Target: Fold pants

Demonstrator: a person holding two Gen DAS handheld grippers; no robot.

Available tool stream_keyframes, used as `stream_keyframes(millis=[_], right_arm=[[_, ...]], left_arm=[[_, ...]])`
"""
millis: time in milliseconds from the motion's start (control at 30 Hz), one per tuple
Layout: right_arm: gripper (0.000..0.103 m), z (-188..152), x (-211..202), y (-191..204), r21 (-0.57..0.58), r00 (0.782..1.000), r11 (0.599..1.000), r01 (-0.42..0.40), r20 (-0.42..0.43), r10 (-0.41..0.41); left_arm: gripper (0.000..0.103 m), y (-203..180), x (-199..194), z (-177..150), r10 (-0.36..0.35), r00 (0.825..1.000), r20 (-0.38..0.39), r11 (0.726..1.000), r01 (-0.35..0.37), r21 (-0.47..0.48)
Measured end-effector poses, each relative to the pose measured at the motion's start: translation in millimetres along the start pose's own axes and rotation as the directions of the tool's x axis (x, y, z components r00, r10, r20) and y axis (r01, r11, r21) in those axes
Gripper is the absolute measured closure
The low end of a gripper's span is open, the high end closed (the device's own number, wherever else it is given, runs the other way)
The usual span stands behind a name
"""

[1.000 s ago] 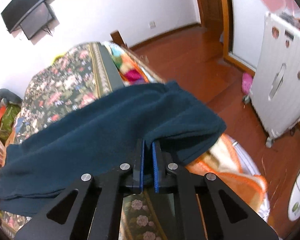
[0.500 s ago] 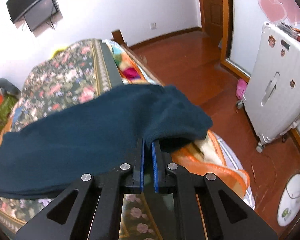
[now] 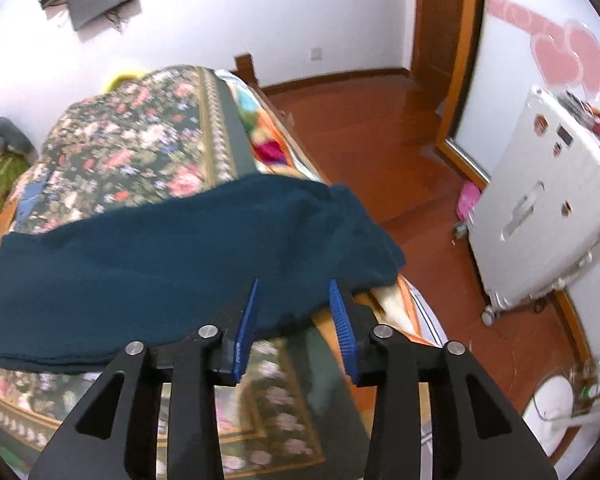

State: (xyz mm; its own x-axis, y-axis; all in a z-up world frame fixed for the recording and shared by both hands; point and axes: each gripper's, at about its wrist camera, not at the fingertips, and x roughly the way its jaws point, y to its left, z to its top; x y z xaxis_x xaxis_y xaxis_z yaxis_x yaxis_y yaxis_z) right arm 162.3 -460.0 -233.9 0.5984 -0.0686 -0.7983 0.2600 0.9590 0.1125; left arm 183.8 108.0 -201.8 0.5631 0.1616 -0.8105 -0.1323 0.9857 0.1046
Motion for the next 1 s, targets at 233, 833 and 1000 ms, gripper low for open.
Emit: stream_keyframes(millis=[233, 833, 1000], right_arm=[[0.061, 10.9, 19.2, 61.5, -0.096, 0.996, 0.992, -0.086, -0.016, 0.085], [0.056, -8.6, 76.9, 125.2, -0.209, 0.977, 0.961, -0.181, -0.153, 0.151], [0.056, -10.8, 74.5, 122.4, -0.195, 0.977, 0.965, -0.174, -0.153, 0.146]], left_arm=[[0.042, 65.7, 91.8, 21.9, 0.055, 0.989, -0.139, 0.990, -0.072, -0.124], [0.067, 88.9, 145.8, 7.4, 0.170, 0.965, -0.199, 0.971, -0.199, -0.134], [0.057, 82.5, 151.0, 1.1, 0.217, 0.953, -0.213, 0.966, -0.241, -0.095]])
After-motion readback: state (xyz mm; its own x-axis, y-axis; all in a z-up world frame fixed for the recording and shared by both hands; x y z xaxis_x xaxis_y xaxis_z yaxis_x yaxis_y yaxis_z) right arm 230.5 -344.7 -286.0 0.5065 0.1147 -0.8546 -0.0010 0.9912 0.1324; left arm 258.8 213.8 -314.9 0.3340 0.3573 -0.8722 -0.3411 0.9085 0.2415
